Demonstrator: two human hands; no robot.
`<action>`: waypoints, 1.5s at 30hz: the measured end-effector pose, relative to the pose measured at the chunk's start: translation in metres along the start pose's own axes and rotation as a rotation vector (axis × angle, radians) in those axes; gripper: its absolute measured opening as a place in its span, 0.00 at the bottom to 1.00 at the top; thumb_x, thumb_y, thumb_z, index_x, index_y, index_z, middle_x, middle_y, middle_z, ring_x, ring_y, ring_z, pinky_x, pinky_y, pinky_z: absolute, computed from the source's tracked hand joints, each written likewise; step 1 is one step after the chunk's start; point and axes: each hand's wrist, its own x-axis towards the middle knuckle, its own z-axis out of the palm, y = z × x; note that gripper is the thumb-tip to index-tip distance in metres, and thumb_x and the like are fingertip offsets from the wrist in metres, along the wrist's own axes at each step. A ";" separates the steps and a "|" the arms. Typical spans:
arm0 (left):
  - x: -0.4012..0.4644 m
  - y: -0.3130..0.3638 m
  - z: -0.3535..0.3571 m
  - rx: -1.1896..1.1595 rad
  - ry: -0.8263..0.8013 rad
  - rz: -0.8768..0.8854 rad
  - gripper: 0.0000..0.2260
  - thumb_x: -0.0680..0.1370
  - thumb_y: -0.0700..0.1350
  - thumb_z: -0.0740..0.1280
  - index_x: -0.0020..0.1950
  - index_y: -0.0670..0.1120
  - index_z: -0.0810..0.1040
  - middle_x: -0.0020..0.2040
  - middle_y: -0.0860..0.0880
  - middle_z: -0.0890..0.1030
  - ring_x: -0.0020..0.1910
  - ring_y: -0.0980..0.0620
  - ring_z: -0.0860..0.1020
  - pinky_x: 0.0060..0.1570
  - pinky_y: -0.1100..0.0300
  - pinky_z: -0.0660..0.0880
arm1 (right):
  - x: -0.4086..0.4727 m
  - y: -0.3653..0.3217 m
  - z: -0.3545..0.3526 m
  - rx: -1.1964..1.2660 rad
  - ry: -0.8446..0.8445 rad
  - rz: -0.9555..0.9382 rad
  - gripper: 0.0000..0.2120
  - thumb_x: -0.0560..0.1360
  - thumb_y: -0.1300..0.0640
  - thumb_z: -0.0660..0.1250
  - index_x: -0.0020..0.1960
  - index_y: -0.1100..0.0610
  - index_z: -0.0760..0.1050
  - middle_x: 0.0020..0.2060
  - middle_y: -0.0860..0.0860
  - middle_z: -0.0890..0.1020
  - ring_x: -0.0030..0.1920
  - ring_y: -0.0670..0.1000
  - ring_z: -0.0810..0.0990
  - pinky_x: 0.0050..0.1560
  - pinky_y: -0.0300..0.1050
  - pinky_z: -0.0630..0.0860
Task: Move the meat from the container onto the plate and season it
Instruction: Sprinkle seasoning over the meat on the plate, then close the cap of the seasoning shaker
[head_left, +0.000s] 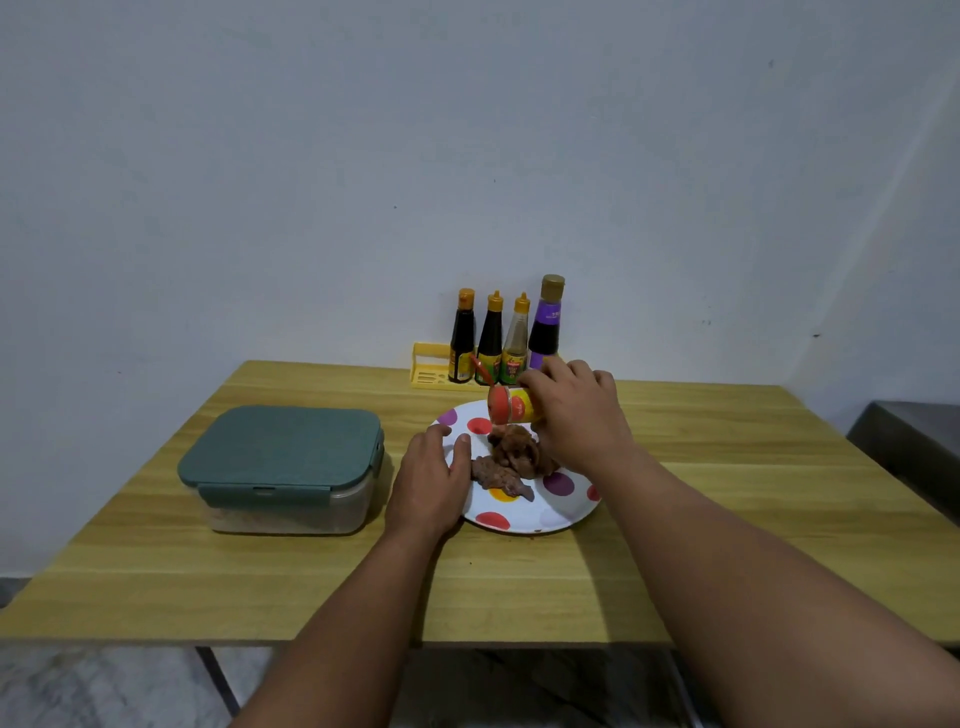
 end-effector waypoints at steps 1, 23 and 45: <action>-0.001 0.000 0.000 0.004 0.002 0.008 0.22 0.82 0.58 0.55 0.71 0.49 0.71 0.67 0.47 0.74 0.64 0.48 0.73 0.55 0.56 0.70 | 0.002 0.000 -0.003 0.047 0.015 0.027 0.28 0.69 0.54 0.72 0.67 0.47 0.70 0.61 0.50 0.75 0.60 0.56 0.72 0.59 0.54 0.67; 0.013 0.019 -0.002 0.099 -0.097 0.049 0.25 0.82 0.60 0.55 0.74 0.48 0.67 0.71 0.44 0.70 0.70 0.45 0.70 0.64 0.49 0.71 | 0.033 0.015 -0.085 1.074 0.207 0.424 0.23 0.75 0.51 0.71 0.68 0.51 0.70 0.52 0.45 0.76 0.54 0.50 0.78 0.57 0.47 0.76; 0.100 0.209 -0.111 -0.358 -0.135 0.158 0.02 0.77 0.45 0.72 0.47 0.47 0.82 0.47 0.50 0.82 0.53 0.46 0.79 0.56 0.48 0.78 | 0.019 -0.005 -0.073 1.323 0.020 0.313 0.19 0.77 0.54 0.69 0.67 0.51 0.72 0.56 0.48 0.80 0.55 0.48 0.79 0.46 0.36 0.74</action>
